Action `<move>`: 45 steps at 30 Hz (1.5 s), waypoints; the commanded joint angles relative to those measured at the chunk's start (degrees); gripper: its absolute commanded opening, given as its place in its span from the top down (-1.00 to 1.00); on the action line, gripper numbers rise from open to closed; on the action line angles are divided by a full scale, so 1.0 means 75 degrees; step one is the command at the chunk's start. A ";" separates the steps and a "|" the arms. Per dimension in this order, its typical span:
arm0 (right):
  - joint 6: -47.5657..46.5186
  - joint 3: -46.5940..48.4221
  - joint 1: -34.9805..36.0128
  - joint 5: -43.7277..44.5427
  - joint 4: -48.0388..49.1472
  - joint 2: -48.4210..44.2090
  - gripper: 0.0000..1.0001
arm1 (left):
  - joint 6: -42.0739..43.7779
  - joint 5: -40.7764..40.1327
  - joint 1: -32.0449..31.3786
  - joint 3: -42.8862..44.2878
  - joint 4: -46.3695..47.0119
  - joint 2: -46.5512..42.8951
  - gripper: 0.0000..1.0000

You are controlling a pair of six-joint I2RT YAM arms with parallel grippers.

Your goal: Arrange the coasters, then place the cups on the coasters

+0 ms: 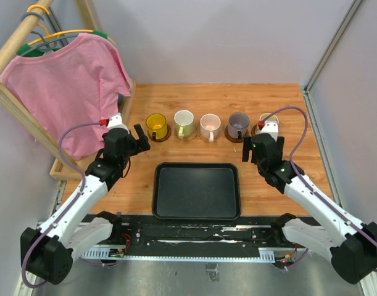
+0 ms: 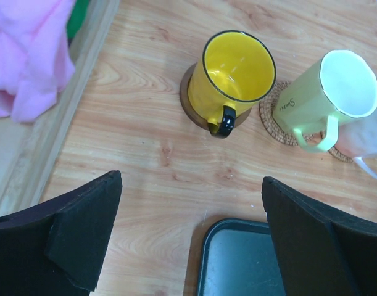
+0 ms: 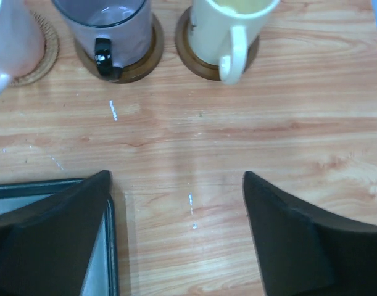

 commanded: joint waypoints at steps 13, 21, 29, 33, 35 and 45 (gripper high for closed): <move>0.0669 -0.0764 -0.0133 0.1703 -0.1301 -0.2209 -0.97 | -0.0896 -0.0667 0.0058 -0.0373 -0.1446 -0.1821 -0.99; 0.1160 -0.0812 -0.0133 0.2007 -0.1967 -0.2720 -0.97 | -0.1291 -0.0703 0.0060 -0.0939 -0.1708 -0.2493 -0.99; 0.1421 -0.0853 -0.0139 0.2442 -0.2110 -0.3231 -0.97 | -0.1914 -0.1546 0.0059 -0.1062 -0.1896 -0.2468 -0.99; 0.1415 -0.0937 -0.0133 0.2503 -0.2049 -0.3366 -0.97 | -0.2461 -0.1916 0.0058 -0.0988 -0.2167 -0.2238 -0.99; 0.1426 -0.0955 -0.0133 0.2498 -0.2046 -0.3358 -0.97 | -0.2699 -0.2060 0.0058 -0.0966 -0.2335 -0.2142 -0.99; 0.1479 -0.0996 -0.0133 0.2612 -0.2028 -0.3228 -0.97 | -0.3072 -0.2467 0.0064 -0.1166 -0.2490 -0.2608 -0.99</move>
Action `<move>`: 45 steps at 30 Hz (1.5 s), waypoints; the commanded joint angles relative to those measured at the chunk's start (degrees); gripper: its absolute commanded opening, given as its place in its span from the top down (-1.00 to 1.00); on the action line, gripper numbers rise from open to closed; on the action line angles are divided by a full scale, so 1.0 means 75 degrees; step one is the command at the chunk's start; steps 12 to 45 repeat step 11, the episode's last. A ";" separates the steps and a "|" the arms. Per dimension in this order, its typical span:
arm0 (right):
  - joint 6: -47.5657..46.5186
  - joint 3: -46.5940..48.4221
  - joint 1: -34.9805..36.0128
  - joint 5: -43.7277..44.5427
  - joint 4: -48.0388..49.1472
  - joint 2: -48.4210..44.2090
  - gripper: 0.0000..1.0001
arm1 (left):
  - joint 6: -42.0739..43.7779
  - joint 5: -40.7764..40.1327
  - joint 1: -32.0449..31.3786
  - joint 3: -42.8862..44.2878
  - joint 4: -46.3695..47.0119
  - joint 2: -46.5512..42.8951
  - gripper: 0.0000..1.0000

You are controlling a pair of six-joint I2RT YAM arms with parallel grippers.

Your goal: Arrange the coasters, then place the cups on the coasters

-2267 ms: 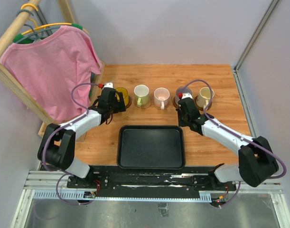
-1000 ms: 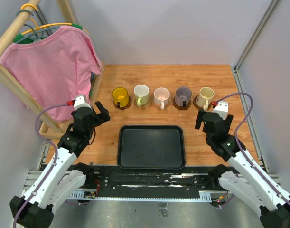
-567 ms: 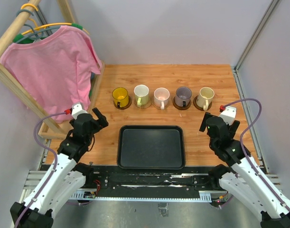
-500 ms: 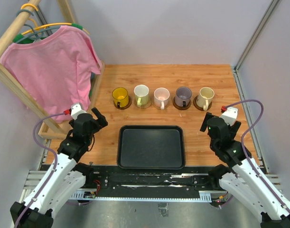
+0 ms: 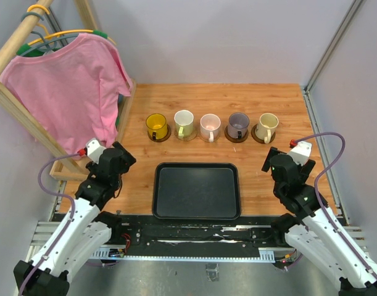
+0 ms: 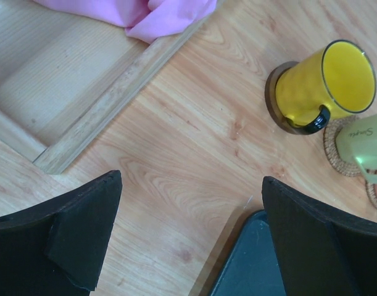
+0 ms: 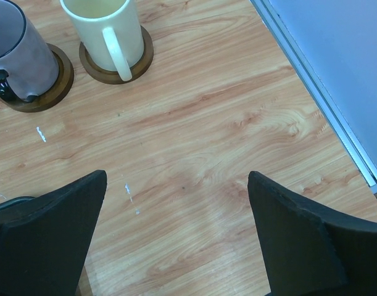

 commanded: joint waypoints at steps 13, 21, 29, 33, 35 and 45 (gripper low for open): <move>0.0209 -0.0144 -0.0093 0.0397 -0.0073 0.0023 -0.97 | -0.0037 -0.0152 0.0064 -0.0446 0.0314 -0.0784 -0.99; 0.0209 -0.0144 -0.0093 0.0397 -0.0073 0.0023 -0.97 | -0.0037 -0.0152 0.0064 -0.0446 0.0314 -0.0784 -0.99; 0.0209 -0.0144 -0.0093 0.0397 -0.0073 0.0023 -0.97 | -0.0037 -0.0152 0.0064 -0.0446 0.0314 -0.0784 -0.99; 0.0209 -0.0144 -0.0093 0.0397 -0.0073 0.0023 -0.97 | -0.0037 -0.0152 0.0064 -0.0446 0.0314 -0.0784 -0.99; 0.0209 -0.0144 -0.0093 0.0397 -0.0073 0.0023 -0.97 | -0.0037 -0.0152 0.0064 -0.0446 0.0314 -0.0784 -0.99; 0.0209 -0.0144 -0.0093 0.0397 -0.0073 0.0023 -0.97 | -0.0037 -0.0152 0.0064 -0.0446 0.0314 -0.0784 -0.99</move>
